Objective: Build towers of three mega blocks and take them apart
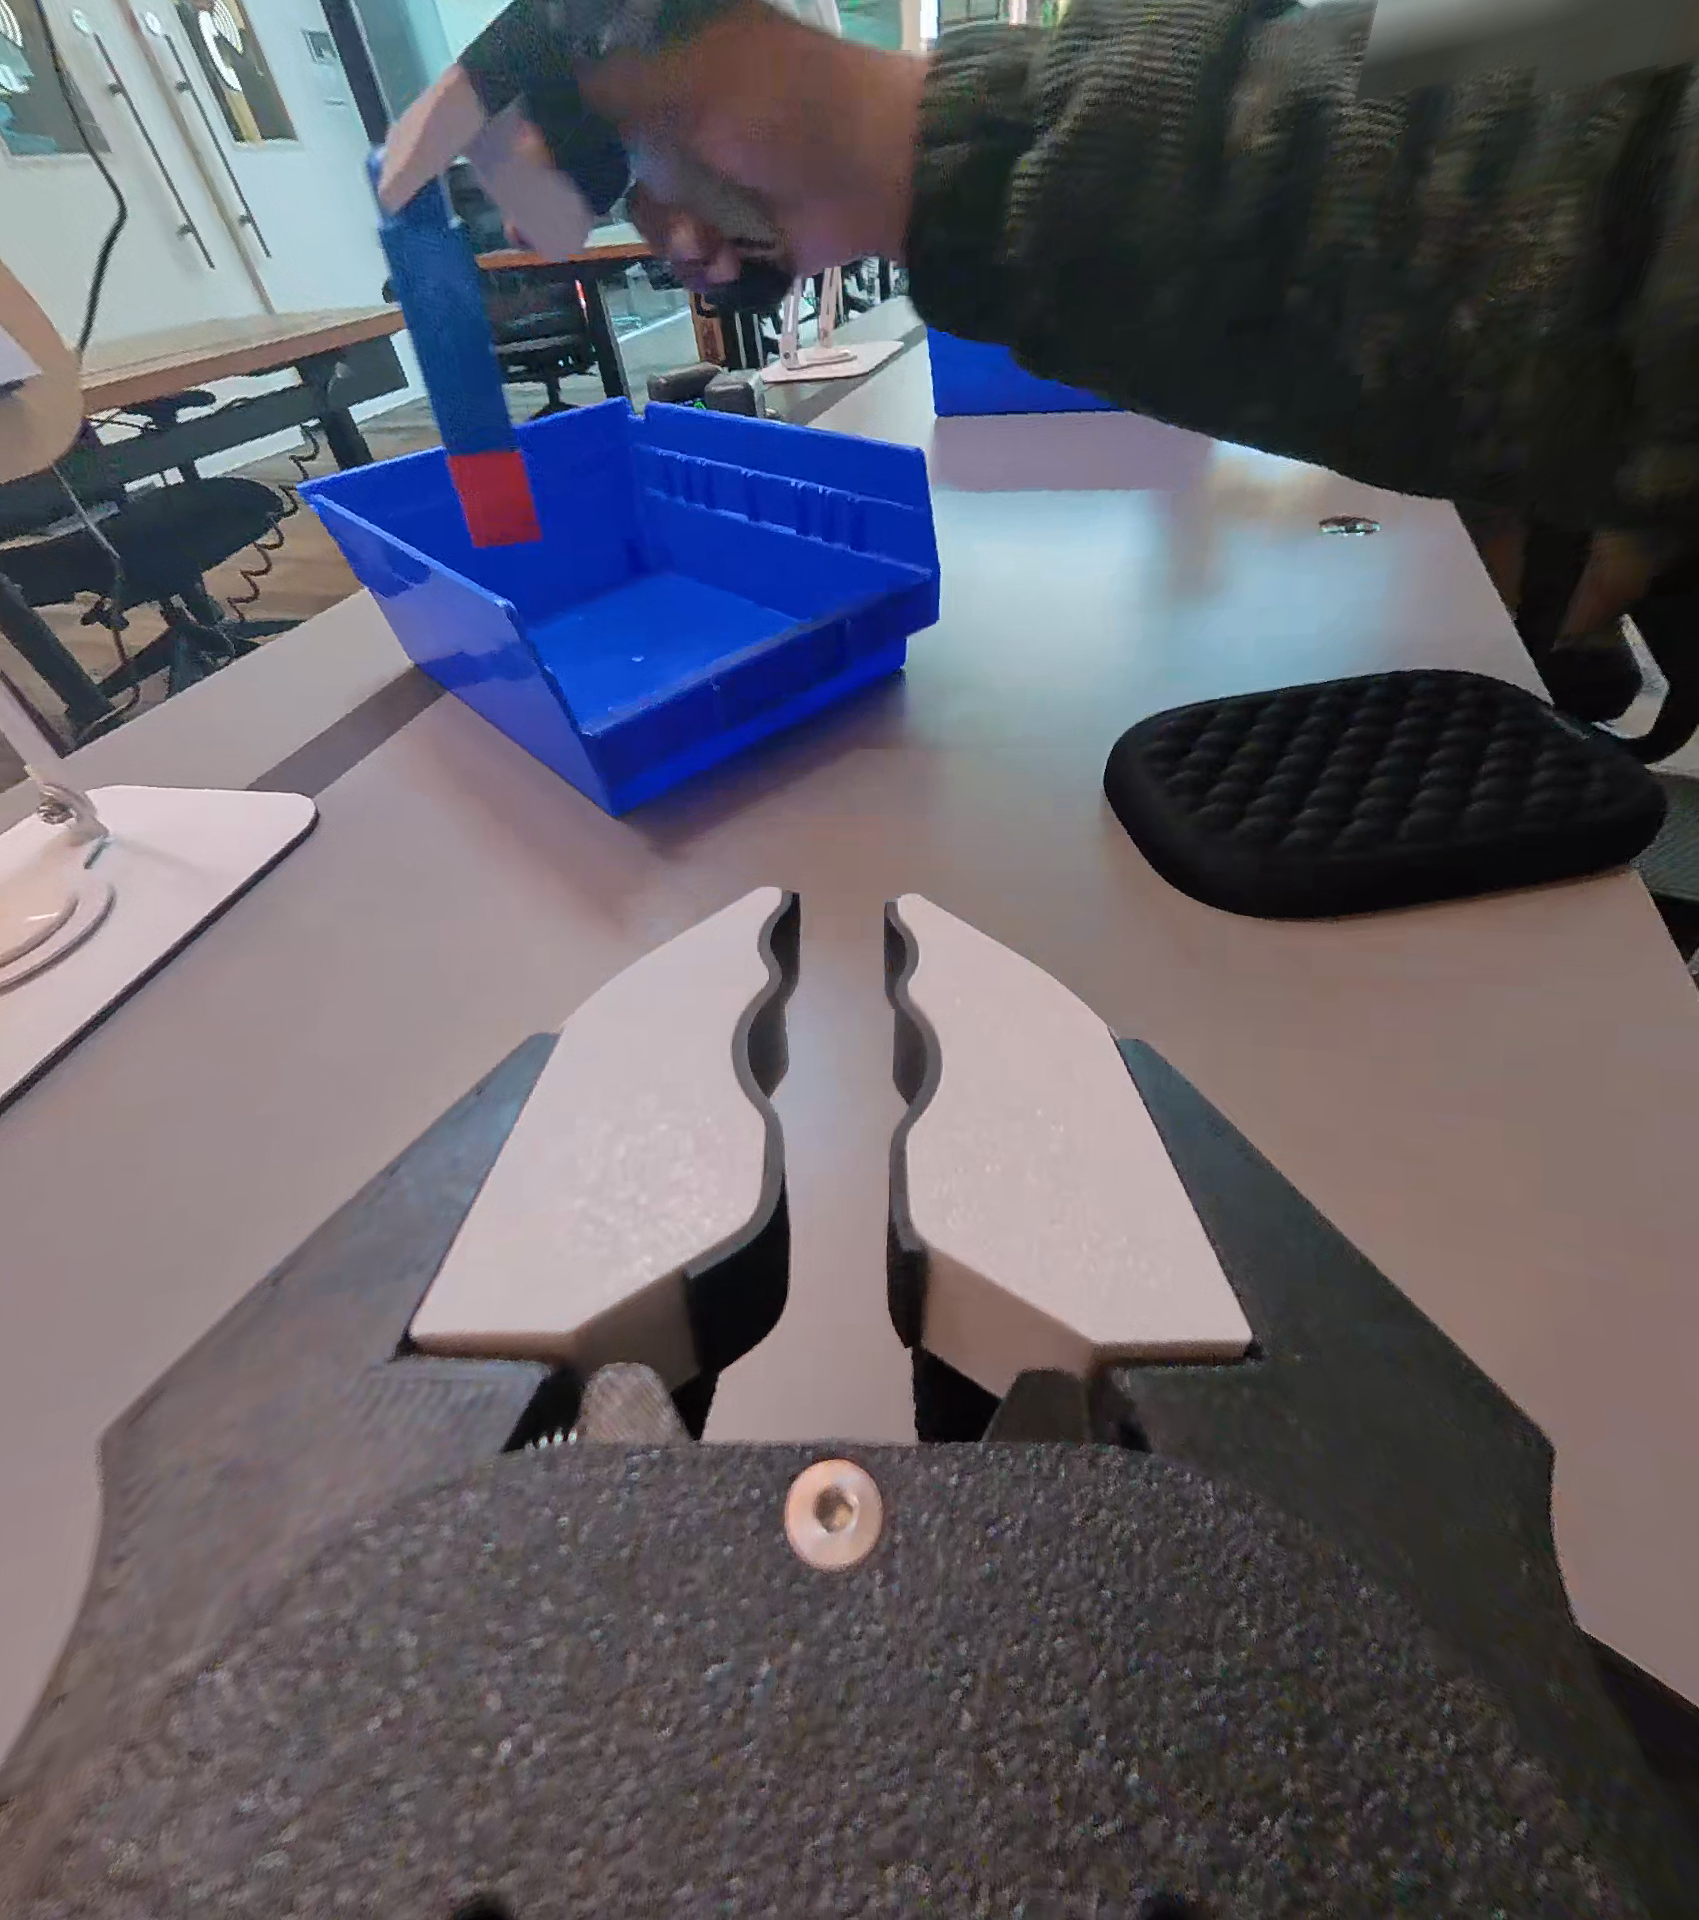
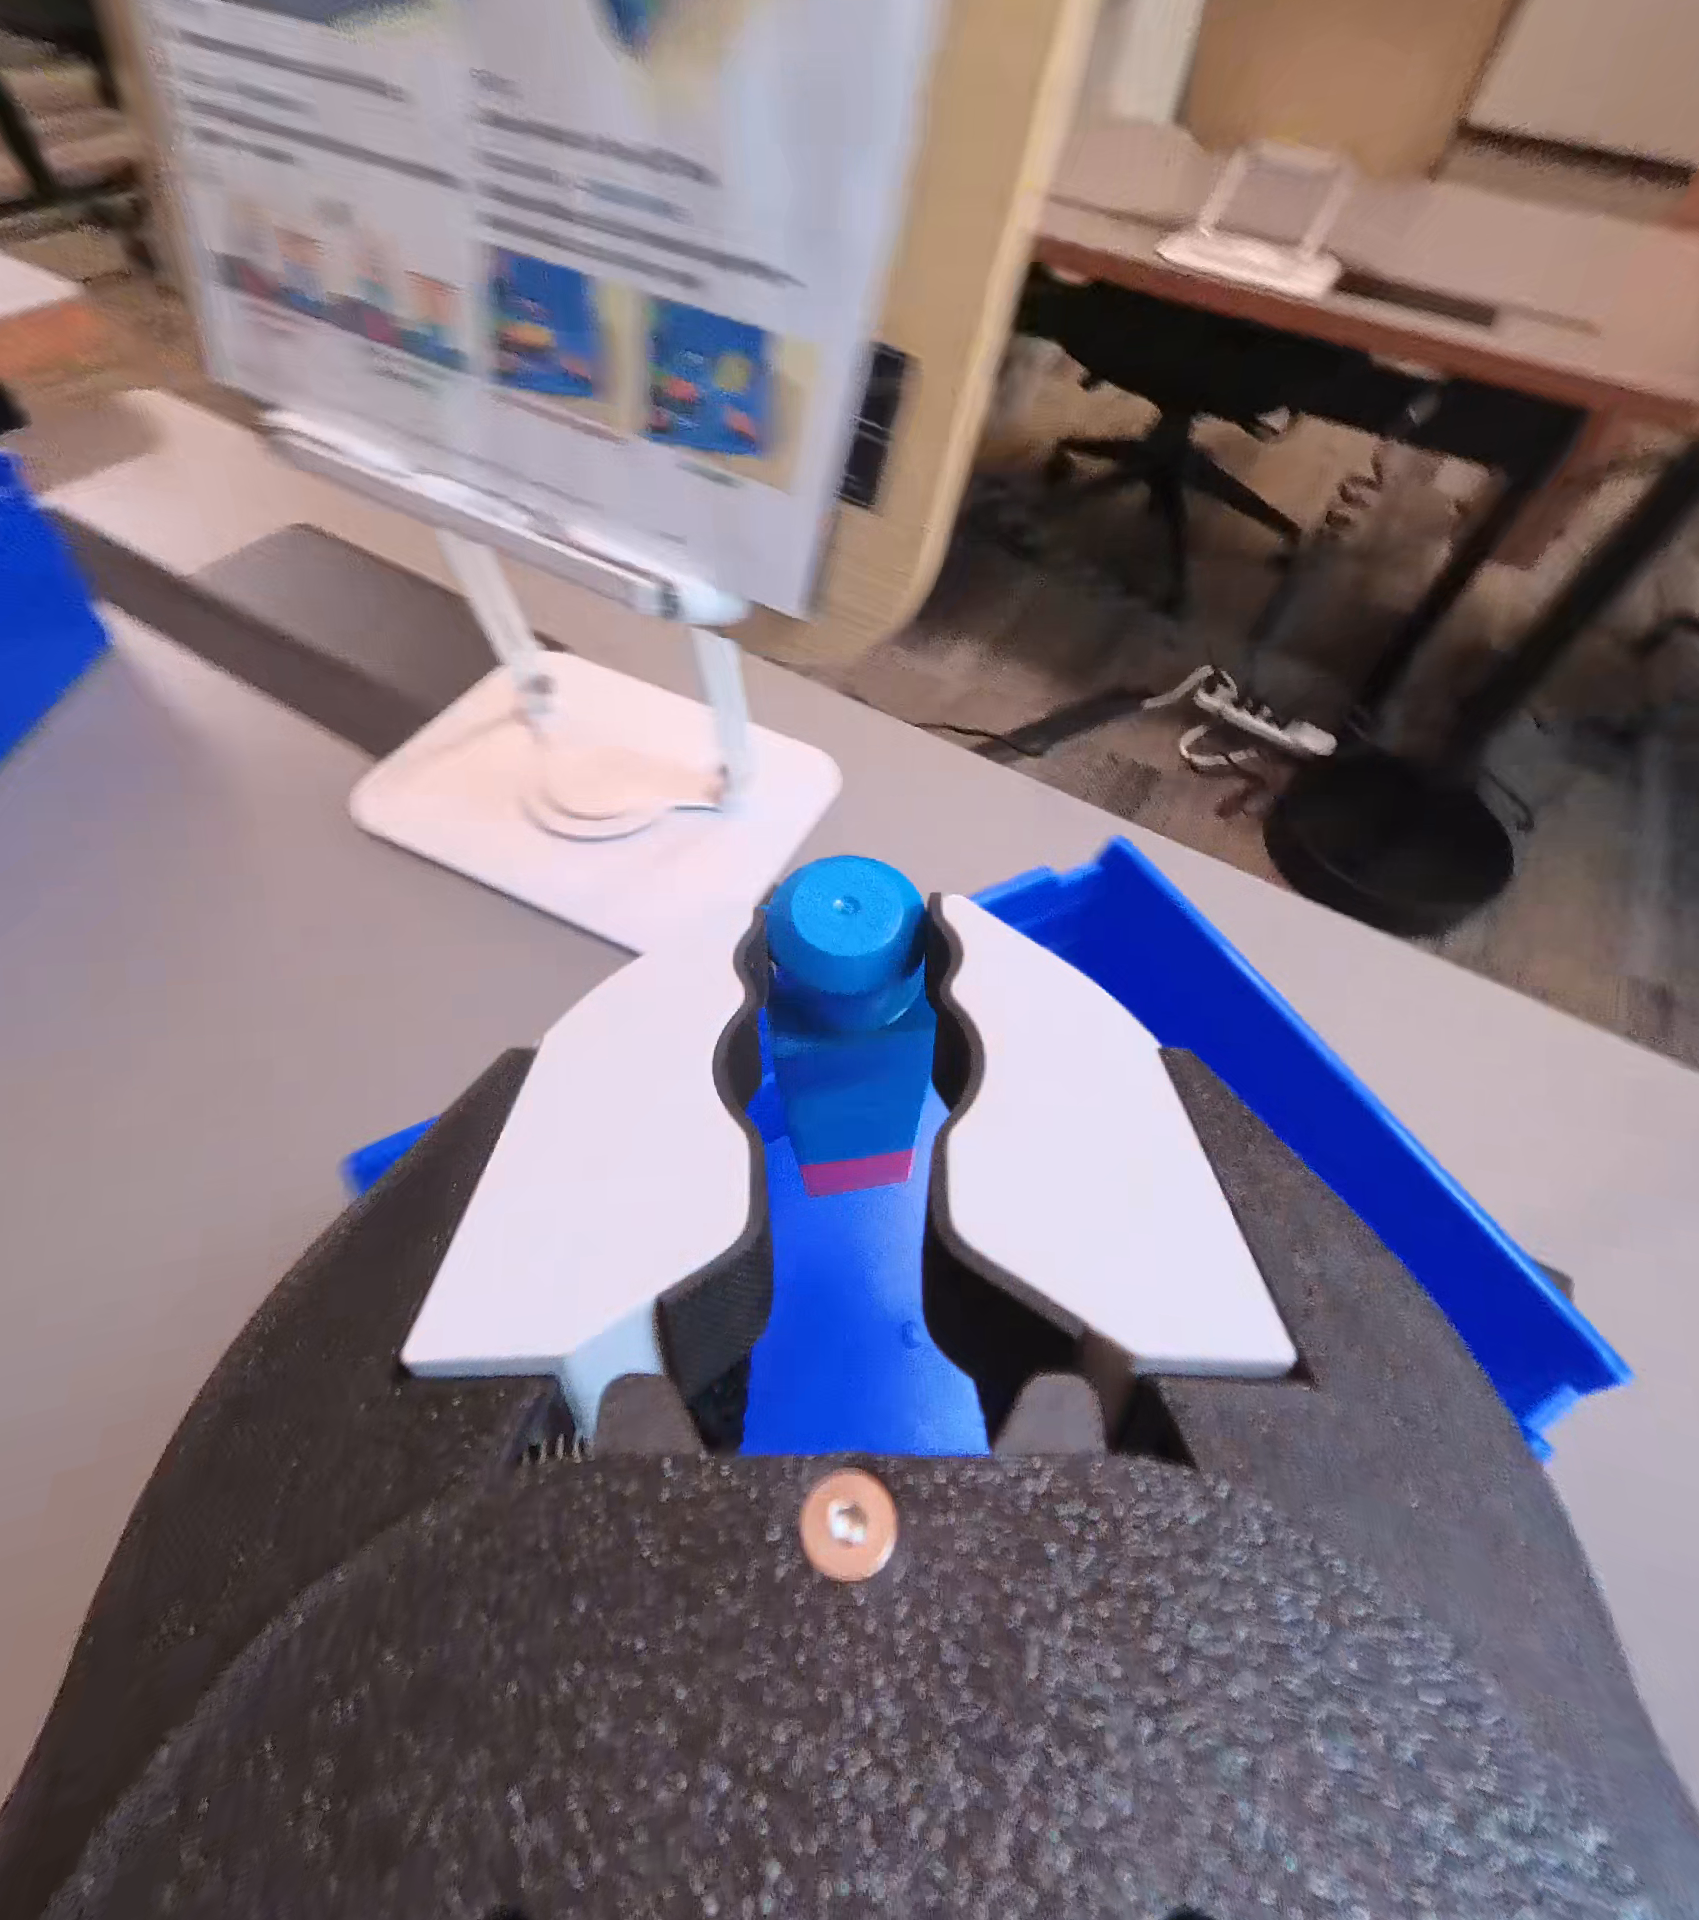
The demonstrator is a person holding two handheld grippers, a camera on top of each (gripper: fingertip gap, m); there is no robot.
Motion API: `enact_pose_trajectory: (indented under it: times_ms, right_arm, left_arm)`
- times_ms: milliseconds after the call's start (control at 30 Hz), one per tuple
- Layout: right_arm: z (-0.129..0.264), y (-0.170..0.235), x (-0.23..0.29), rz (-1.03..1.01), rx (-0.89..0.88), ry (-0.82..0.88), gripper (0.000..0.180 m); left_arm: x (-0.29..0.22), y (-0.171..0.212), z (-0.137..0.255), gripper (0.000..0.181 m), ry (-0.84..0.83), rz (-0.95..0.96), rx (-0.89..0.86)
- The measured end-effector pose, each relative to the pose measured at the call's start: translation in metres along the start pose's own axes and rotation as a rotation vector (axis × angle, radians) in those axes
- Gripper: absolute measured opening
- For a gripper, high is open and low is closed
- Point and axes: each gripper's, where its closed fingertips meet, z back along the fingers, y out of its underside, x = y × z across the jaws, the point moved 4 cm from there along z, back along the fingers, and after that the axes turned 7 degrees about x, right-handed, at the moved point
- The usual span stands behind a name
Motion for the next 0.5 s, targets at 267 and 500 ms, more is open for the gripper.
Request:
enact_pose_trajectory:
  times_ms: [267, 500]
  right_arm:
    - [-0.082, 0.027, -0.072, -0.160, 0.063, 0.162, 0.029]
    - [-0.118, 0.031, -0.087, -0.162, 0.117, 0.258, 0.029]
  left_arm:
    - [-0.003, 0.011, -0.009, 0.013, 0.032, 0.018, 0.036]
    - [-0.006, 0.019, -0.015, 0.013, 0.070, 0.041, 0.063]
